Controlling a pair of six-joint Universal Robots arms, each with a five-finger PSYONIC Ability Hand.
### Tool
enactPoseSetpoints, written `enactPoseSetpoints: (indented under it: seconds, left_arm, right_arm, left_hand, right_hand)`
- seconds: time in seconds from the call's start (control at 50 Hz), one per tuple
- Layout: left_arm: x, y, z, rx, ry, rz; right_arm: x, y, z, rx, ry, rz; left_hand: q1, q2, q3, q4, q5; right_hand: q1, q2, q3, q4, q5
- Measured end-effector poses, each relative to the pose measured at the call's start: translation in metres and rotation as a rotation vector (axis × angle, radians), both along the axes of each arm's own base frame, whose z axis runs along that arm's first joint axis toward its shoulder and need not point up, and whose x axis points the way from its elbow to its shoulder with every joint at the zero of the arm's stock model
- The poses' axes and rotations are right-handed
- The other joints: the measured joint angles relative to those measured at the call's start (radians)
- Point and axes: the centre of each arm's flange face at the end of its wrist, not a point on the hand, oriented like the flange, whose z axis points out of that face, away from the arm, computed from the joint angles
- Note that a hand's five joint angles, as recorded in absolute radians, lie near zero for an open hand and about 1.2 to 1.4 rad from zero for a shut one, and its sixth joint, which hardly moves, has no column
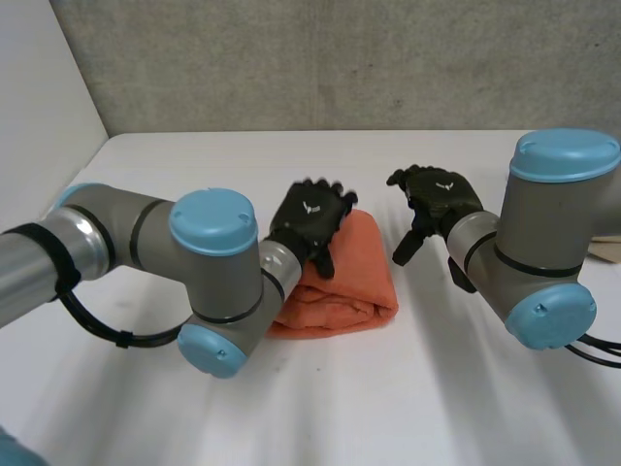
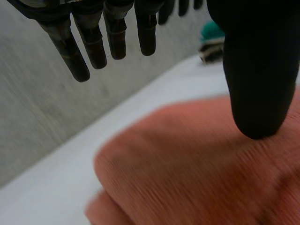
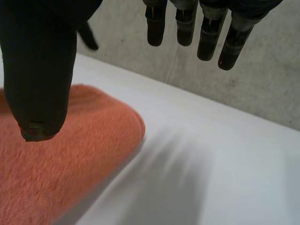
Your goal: Fold the laundry.
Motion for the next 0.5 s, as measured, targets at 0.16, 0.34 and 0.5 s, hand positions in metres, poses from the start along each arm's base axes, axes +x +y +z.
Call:
enactPoseSetpoints:
  seconds: [0.16,0.34,0.5]
  left_arm:
    - [0.016,0.013,-0.015,0.08,-0.107,0.011]
    - [0.024,0.013,-0.01,0.048,-0.111,0.058]
    - [0.027,0.009,-0.012,-0.02,-0.165,0.075]
  right_arm:
    - [0.0,0.008,-0.016,0.055,0.058,0.025]
    - [-0.001,0.013,-0.022,0.055,0.094,0.045]
    - [-0.001,0.014,-0.025,0.056,0.112,0.056]
  left_hand:
    - [0.065,0.075,0.075,0.074,0.065]
    - [0.162,0.171,0.171,0.171,0.187]
    - [0.266,0.267,0.265,0.264,0.274]
  right_hand:
    - [0.0,0.0,0.0,0.0,0.0]
    - [0.0,0.0,0.0,0.0,0.0]
    - [0.0,0.0,0.0,0.0,0.0]
